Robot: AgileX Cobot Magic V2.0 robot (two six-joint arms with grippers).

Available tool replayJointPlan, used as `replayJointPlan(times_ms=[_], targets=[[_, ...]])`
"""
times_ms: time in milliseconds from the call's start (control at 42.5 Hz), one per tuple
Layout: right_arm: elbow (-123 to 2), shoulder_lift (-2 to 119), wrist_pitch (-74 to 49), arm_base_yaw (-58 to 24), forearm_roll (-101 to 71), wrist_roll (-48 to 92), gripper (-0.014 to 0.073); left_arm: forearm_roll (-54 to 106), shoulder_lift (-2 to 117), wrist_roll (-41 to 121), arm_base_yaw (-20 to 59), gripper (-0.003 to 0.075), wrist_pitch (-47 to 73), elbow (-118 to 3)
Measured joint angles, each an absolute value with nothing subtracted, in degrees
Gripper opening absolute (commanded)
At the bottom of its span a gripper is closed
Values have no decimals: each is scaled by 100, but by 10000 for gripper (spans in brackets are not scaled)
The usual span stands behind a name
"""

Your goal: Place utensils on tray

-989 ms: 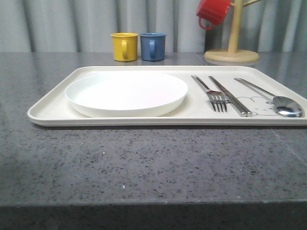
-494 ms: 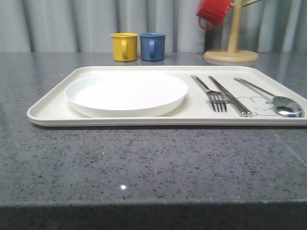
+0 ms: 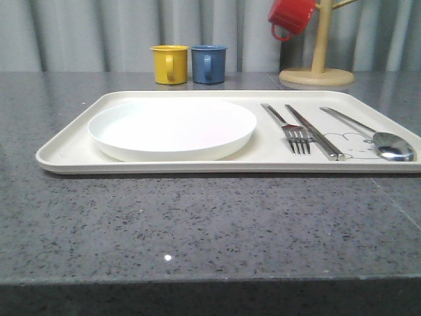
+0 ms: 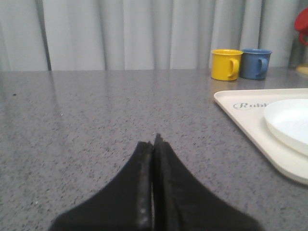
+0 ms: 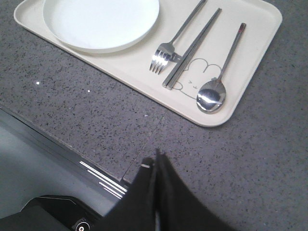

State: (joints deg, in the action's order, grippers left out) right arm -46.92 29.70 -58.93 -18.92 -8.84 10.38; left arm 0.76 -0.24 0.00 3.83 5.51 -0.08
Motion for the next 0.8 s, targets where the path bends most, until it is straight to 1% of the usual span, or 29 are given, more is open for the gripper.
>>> replayJointPlan(times_ms=[330, 800], targets=[[-4692, 2970, -5945, -1892, -884, 1038, -113, 76, -24, 0, 192, -20, 98, 2], [-4692, 2970, -5953, -1892, -884, 1038, -113, 76, -24, 0, 192, -20, 86, 2]])
